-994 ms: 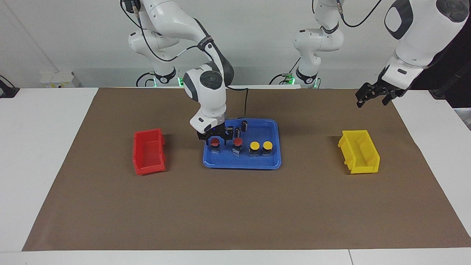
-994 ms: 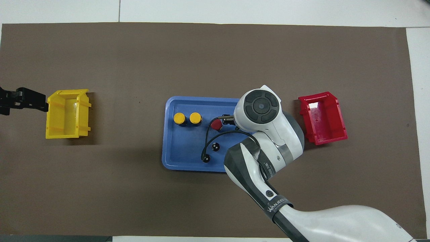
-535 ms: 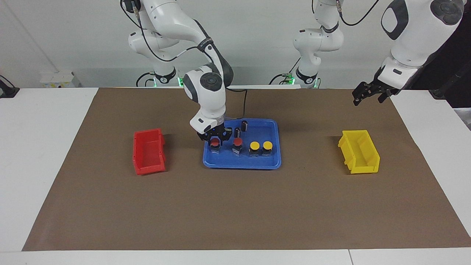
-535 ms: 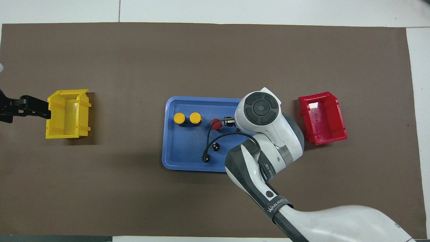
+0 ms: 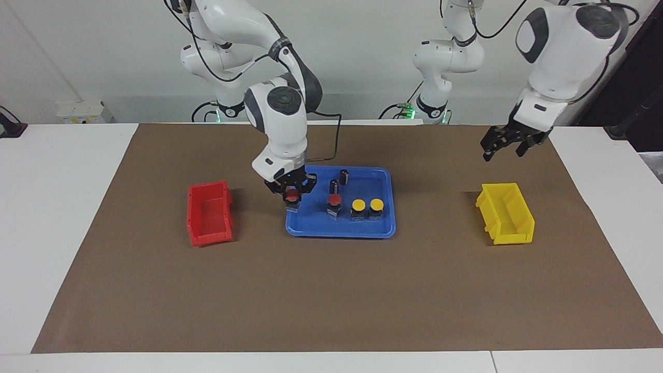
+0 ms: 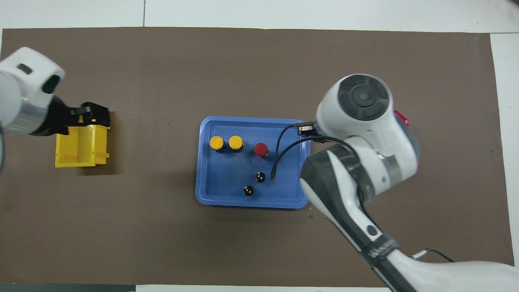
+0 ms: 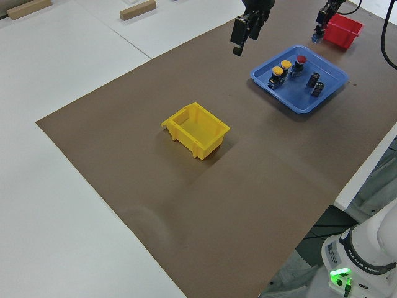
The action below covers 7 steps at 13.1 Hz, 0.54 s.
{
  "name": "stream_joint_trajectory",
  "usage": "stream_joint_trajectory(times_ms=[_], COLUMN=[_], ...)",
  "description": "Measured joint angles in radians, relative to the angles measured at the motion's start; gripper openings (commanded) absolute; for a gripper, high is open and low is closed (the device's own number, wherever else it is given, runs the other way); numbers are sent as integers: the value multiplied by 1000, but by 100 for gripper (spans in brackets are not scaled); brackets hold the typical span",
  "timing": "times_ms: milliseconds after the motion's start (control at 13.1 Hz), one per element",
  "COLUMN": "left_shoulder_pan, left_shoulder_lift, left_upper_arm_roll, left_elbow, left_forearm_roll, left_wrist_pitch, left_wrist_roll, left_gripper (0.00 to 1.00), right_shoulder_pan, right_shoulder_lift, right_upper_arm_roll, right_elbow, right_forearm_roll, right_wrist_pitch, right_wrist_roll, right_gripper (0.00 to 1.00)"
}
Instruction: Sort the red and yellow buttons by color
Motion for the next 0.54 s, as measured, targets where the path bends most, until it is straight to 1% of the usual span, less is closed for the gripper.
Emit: stream_joint_trajectory(times_ms=[76,153,229,382,535], left_shoulder_pan=[-67,-119,-151,-187,-213], left_shoulder_lift=[23,53,83,144,197], left_upper_arm_roll=[-5,-8,-9,-8,-8], left_elbow=[-31,-53,-64,-74,-81], left_forearm_roll=[0,0,0,0,0], left_wrist_pitch=[63,117,163,247,314], left_wrist_roll=[-90,-165,-223,-311,-345], left_gripper=[78,77,74,72,72], right_shoulder_pan=[-78,-153,-208,-269,-283], right_shoulder_lift=[-43,-78,-97,-110,-112], right_upper_arm_roll=[-2,-4,-6,-7,-6], right_elbow=[-5,-20,-40,-99,-169], right_forearm_roll=[9,27,40,49,53], right_wrist_pitch=[-48,-70,-71,-31,51], right_wrist_roll=[-116,-234,-317,-398,-429], right_gripper=[28,28,28,28,28])
